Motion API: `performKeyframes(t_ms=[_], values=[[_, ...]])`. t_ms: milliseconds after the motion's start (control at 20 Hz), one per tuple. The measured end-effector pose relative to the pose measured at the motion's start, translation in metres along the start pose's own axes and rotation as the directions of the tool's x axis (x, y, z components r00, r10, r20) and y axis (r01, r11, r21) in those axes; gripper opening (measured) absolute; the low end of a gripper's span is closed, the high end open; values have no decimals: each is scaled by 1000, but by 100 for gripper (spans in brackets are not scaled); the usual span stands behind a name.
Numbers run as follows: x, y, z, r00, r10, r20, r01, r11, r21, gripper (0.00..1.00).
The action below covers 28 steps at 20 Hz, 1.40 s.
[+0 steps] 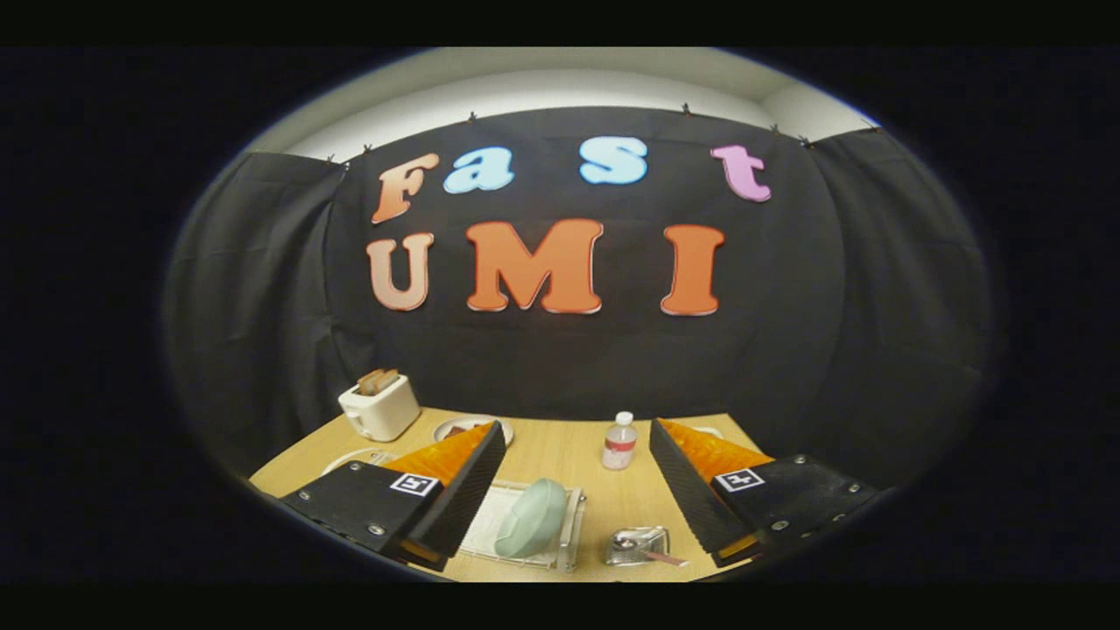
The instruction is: Take the plate from the dish rack, then take the spoon from the basket and place it into the plate.
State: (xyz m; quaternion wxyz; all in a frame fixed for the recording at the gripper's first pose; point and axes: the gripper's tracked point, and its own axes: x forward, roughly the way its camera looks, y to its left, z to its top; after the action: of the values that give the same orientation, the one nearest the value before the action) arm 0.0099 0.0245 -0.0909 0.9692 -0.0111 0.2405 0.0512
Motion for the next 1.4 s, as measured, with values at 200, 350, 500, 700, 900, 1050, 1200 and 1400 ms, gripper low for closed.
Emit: performKeyframes(t_ms=[200,350,500,700,900,1050,1200,1400], values=[[21,5,-37,986,13,-164,-9,1000,23,97],[31,7,-61,962,35,-270,-31,999,22,97],[41,12,-92,916,59,-396,-37,997,64,97],[51,21,-130,843,76,-533,-47,997,66,94],[55,31,-168,748,79,-659,-43,997,71,86],[62,37,-188,699,73,-711,7,994,108,77],[66,41,-203,662,38,-748,33,996,79,65],[70,40,-213,634,-48,-772,97,995,17,35]])
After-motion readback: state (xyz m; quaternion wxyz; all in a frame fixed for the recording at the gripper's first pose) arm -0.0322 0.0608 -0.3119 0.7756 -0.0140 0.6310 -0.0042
